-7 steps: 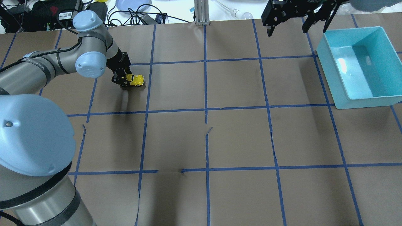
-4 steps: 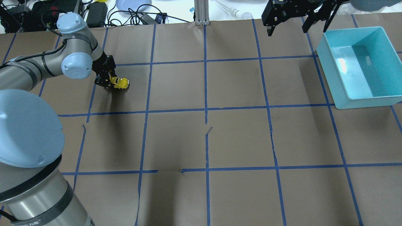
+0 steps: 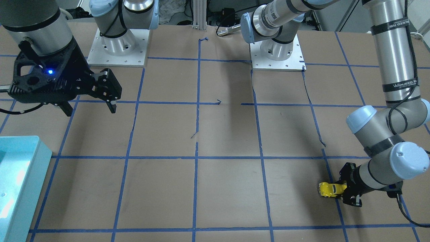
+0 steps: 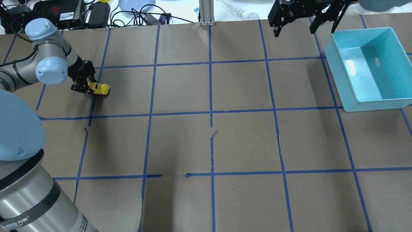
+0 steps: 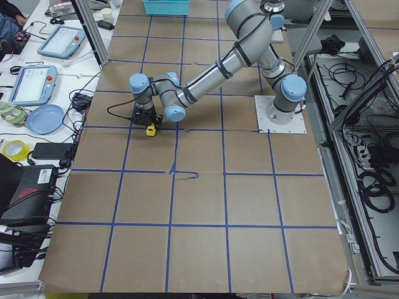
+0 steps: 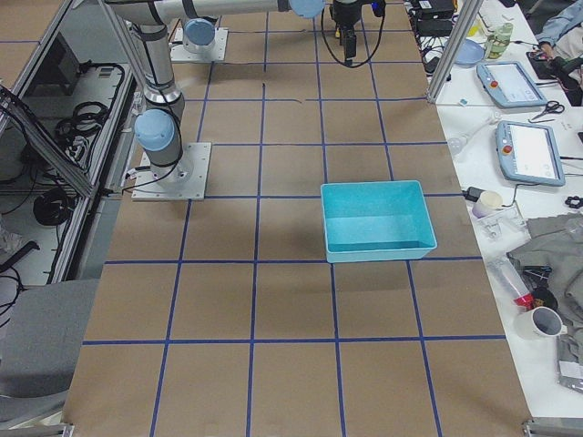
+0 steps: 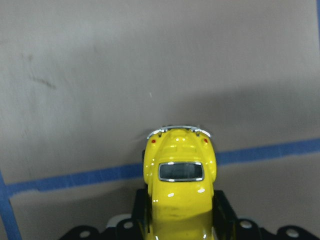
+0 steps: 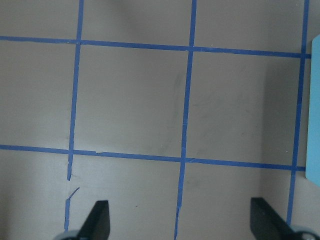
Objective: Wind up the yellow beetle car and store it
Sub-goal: 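Drag the car with the left gripper toward the robot's left side, then release the car with the left gripper, sending it rolling toward the bin, then lower the right gripper onto the yellow car beside the bin while the left arm withdraws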
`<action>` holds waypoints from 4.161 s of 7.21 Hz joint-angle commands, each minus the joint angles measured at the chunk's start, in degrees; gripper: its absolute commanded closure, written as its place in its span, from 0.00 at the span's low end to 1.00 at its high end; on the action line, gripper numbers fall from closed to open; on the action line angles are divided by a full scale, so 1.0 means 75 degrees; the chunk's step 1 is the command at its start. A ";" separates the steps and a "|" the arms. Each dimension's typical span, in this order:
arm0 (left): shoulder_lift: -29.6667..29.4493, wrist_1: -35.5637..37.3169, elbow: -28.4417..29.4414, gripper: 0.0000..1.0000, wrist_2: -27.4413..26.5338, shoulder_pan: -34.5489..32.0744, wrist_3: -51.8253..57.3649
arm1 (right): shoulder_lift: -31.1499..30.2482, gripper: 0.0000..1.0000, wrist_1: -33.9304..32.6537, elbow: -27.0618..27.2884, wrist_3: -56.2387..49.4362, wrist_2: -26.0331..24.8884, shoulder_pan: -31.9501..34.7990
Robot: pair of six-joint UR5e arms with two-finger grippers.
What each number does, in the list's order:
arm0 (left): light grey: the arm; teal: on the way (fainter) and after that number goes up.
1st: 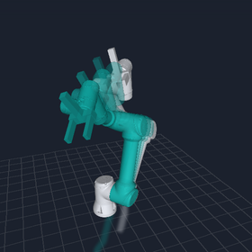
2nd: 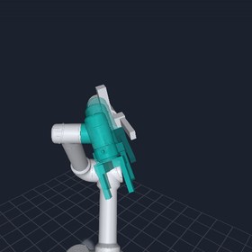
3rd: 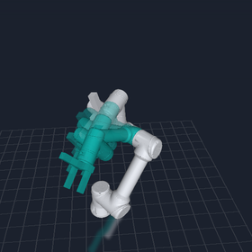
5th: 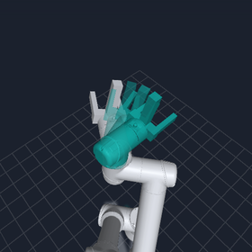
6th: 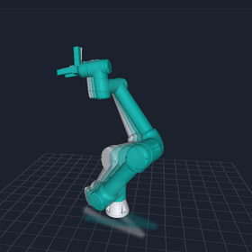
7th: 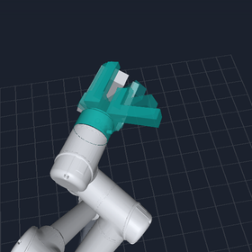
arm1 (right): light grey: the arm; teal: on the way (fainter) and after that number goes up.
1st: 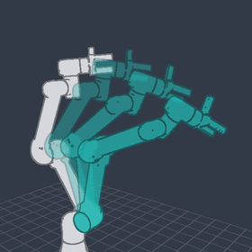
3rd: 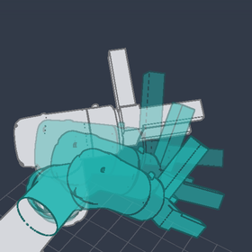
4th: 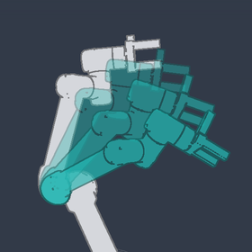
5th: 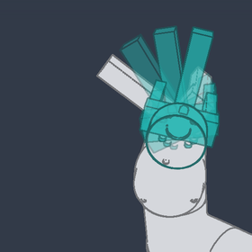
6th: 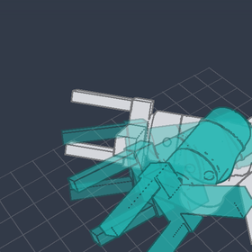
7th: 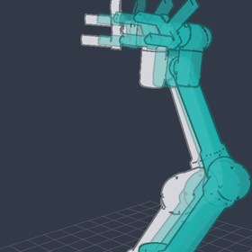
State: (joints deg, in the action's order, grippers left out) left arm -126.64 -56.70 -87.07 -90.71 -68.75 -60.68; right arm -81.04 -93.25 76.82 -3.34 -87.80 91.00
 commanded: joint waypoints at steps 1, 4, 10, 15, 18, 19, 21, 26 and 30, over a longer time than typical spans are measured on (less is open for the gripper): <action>-0.0013 0.0013 0.0031 1.00 0.0001 0.0516 0.0238 | 0.0000 0.00 0.0000 0.0000 0.0000 0.0000 0.0007; -0.0037 0.0373 -0.0004 1.00 -0.0011 0.1172 0.0729 | 0.0000 0.00 0.0000 0.0000 0.0000 0.0000 0.0007; 0.0454 0.0435 0.0125 0.00 0.0083 0.1245 0.1794 | 0.0000 0.00 0.0000 0.0000 0.0000 0.0012 0.0007; 0.1906 -0.1151 0.0520 0.00 0.0036 -0.0041 0.4853 | 0.0000 0.00 0.0012 0.0000 -0.0012 -0.0011 0.0007; 0.2680 -0.3077 0.1412 0.00 0.0036 -0.0850 0.6271 | 0.0000 0.00 0.0000 0.0000 -0.0012 0.0000 0.0007; 0.2856 -0.3069 0.1425 0.00 0.0071 -0.1178 0.6646 | 0.0000 0.00 0.0000 0.0000 -0.0012 0.0000 0.0007; 0.3114 -0.3081 0.1425 0.00 0.0001 -0.1834 0.6790 | 0.0058 0.00 0.0000 0.0000 -0.0383 0.0000 -0.0004; 0.3841 -0.3104 0.0210 0.00 0.0001 -0.3020 0.7762 | 0.0573 0.00 0.0106 0.0129 -0.7794 0.0165 -0.1372; 0.4053 -0.3116 -0.0215 0.00 0.0001 -0.2998 0.7798 | 0.1555 0.00 -0.1399 0.1204 -1.3219 0.0060 -0.2594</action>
State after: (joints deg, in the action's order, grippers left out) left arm -96.52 -80.07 -88.26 -90.64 -91.34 -2.35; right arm -72.50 -97.65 82.97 -90.43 -86.35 72.83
